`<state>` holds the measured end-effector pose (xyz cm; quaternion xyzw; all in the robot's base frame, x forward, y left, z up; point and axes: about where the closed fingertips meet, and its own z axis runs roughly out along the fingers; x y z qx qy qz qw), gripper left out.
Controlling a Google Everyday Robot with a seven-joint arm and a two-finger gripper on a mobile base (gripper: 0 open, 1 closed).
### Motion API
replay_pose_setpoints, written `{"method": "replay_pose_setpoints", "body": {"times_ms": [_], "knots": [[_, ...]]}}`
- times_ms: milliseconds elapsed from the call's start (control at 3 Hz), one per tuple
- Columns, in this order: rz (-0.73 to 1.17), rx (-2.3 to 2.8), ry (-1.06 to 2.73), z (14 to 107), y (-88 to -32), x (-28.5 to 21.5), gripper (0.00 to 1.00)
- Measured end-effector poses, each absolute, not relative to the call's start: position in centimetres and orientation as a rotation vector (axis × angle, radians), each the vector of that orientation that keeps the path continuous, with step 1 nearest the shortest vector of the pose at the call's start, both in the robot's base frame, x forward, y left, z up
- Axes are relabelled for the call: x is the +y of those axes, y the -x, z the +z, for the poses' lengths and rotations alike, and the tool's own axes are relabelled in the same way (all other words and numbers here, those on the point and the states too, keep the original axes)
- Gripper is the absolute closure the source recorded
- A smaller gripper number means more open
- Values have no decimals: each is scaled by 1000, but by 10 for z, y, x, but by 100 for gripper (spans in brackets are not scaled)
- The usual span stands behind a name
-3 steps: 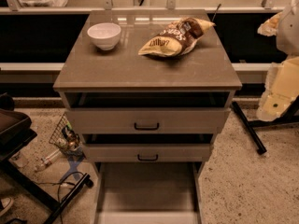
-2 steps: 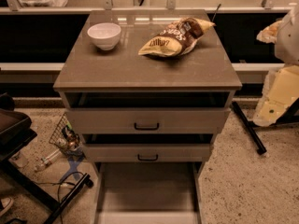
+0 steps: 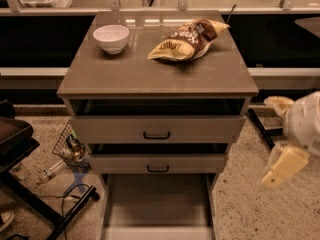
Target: Close bottom drawer
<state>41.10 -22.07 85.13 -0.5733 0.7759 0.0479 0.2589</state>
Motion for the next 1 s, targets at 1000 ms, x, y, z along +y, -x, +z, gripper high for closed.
{"method": "replay_pose_setpoints", "body": {"times_ms": [1000], "knots": [[155, 2029, 1462, 734, -411, -235, 0]]}}
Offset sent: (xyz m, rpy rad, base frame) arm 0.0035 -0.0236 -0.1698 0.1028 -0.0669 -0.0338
